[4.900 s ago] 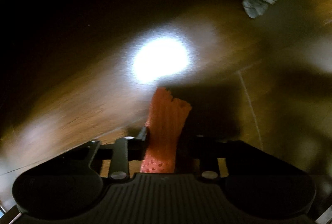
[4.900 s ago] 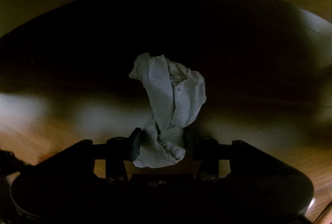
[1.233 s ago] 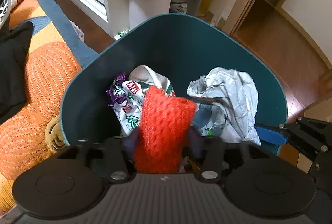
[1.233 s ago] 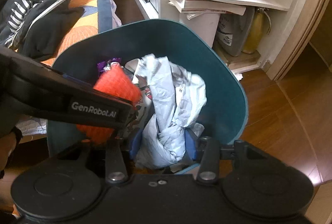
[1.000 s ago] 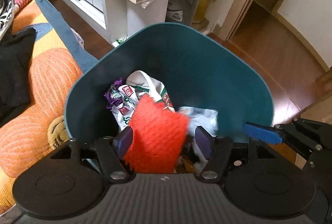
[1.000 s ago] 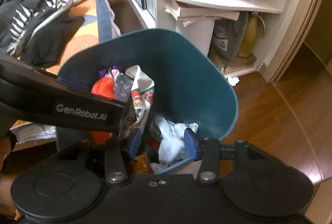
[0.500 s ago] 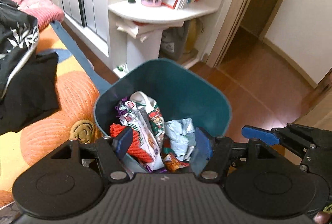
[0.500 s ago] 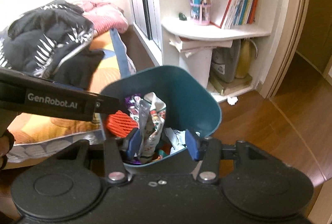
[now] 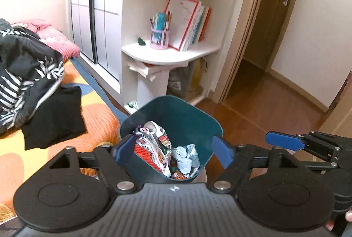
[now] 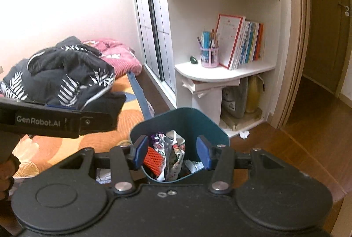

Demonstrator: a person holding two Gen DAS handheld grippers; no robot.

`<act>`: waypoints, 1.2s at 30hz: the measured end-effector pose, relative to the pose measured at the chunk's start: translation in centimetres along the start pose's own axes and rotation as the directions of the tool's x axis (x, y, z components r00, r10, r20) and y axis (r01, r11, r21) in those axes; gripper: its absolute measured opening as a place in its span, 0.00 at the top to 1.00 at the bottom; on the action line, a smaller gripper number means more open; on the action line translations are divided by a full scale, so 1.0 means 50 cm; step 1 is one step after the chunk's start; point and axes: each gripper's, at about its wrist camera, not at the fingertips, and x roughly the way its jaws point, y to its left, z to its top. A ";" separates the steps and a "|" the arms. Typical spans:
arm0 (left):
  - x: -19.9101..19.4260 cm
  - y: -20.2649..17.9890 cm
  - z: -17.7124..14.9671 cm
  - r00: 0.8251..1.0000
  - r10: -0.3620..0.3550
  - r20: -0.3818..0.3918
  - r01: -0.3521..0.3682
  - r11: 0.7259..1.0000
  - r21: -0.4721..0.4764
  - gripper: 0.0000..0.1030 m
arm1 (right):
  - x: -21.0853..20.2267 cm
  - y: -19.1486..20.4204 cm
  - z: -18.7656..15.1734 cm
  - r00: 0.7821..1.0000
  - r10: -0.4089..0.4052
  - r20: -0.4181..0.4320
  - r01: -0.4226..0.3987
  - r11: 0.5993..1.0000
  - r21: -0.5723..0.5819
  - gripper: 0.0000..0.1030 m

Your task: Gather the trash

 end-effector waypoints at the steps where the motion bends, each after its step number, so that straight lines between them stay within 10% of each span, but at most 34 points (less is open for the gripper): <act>1: -0.011 0.001 -0.004 1.000 0.001 0.012 -0.001 1.000 -0.006 0.20 | -0.008 0.004 -0.001 1.000 -0.001 0.010 0.001 1.000 -0.002 0.52; 9: -0.082 0.028 -0.035 0.998 0.001 0.062 0.004 0.997 -0.077 0.00 | -0.051 0.022 -0.026 0.998 0.016 0.057 -0.018 0.999 0.028 0.51; 36: -0.134 0.039 -0.145 0.998 0.057 0.034 -0.053 0.994 -0.093 0.00 | -0.092 0.050 -0.059 0.998 0.039 0.044 -0.042 0.996 0.075 0.50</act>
